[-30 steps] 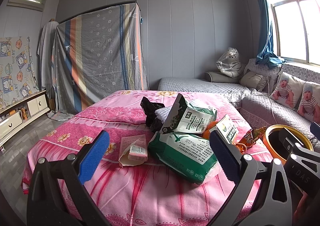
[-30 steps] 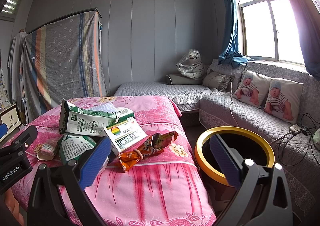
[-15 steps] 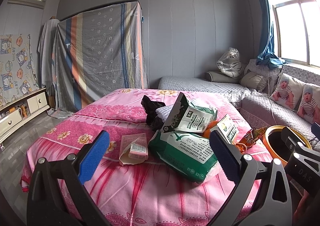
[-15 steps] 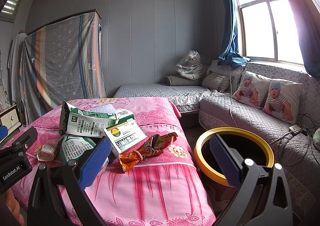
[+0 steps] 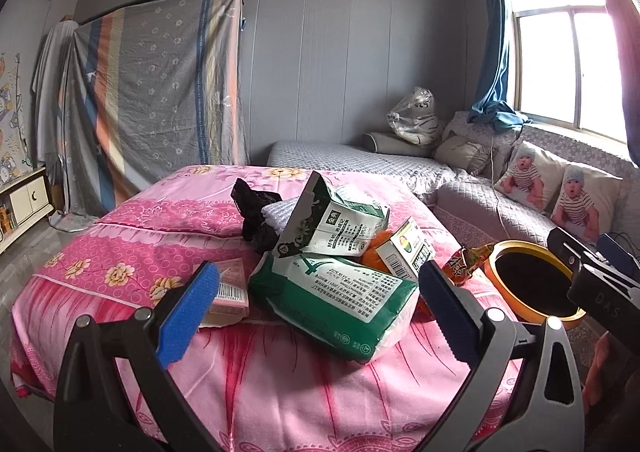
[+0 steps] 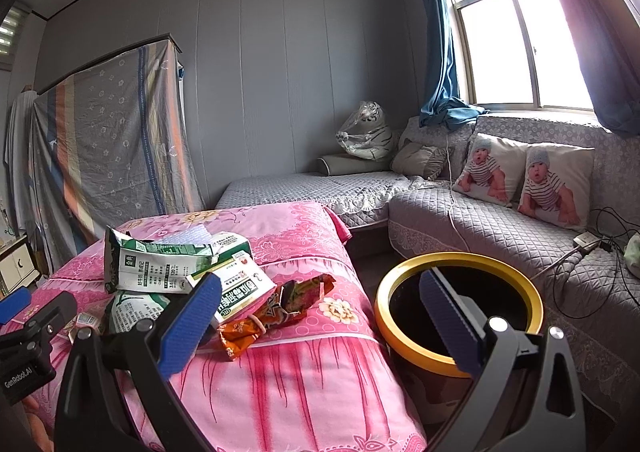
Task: Collect trash
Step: 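Grasp the green-and-white snack bag with the left tool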
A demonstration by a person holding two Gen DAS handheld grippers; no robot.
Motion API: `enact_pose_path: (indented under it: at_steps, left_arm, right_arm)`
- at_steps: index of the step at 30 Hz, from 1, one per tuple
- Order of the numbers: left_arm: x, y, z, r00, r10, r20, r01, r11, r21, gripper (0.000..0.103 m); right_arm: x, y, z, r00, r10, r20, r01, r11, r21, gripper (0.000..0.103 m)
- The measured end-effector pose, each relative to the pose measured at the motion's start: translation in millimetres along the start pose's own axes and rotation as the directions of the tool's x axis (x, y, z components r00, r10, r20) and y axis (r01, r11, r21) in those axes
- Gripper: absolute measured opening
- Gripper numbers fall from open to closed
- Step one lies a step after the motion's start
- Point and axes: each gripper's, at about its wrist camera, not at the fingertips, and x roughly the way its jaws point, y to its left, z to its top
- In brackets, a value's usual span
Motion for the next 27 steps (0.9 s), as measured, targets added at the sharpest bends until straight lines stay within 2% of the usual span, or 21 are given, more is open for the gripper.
enact_pose_path:
  at_steps: [2, 5, 6, 9, 13, 14, 17, 22, 27]
  left_arm:
    - [13.3, -1.1, 8.0, 0.999, -0.008, -0.051, 0.013, 0.996, 0.087, 0.096]
    - [26.1, 0.8, 23.0, 0.996, -0.058, -0.065, 0.072, 0.971, 0.229, 0.096]
    - [30.9, 3.6, 30.0, 0.993, -0.081, -0.081, 0.099, 0.963, 0.250, 0.096]
    - [58.5, 15.0, 53.1, 0.963, -0.175, -0.207, 0.228, 0.935, 0.270, 0.096]
    - [92.6, 22.1, 69.3, 0.926, -0.225, -0.304, 0.317, 0.899, 0.300, 0.096]
    - [100.2, 22.1, 70.9, 0.918, -0.228, -0.323, 0.331, 0.891, 0.311, 0.096]
    - [115.4, 18.1, 73.4, 0.916, -0.228, -0.332, 0.344, 0.871, 0.351, 0.096]
    - [143.0, 16.0, 74.2, 0.904, -0.217, -0.368, 0.352, 0.866, 0.355, 0.096]
    - [160.3, 5.6, 64.0, 0.891, -0.206, -0.405, 0.374, 0.839, 0.395, 0.095]
  right_arm:
    - [1.4, -4.3, -0.3, 1.000, 0.004, -0.002, -0.004, 1.000, 0.011, 0.096]
    - [3.4, -8.0, -0.8, 1.000, 0.012, 0.008, -0.012, 1.000, 0.013, 0.096]
    - [3.5, -9.3, -0.9, 1.000, 0.015, 0.012, -0.015, 1.000, 0.015, 0.096]
    - [4.6, -11.9, -0.5, 1.000, 0.022, 0.015, -0.022, 0.999, 0.023, 0.096]
    - [12.5, -14.0, -2.4, 1.000, 0.020, -0.018, -0.020, 0.999, 0.029, 0.096]
    - [15.5, -14.8, -3.2, 1.000, 0.018, -0.026, -0.017, 0.999, 0.030, 0.096]
    - [23.9, -17.9, -5.1, 0.999, 0.013, -0.053, -0.011, 0.999, 0.041, 0.096]
    - [36.0, -21.5, -8.9, 0.996, 0.011, -0.094, -0.007, 0.999, 0.052, 0.096]
    - [39.8, -22.8, -10.6, 0.995, 0.014, -0.104, -0.008, 0.998, 0.057, 0.096]
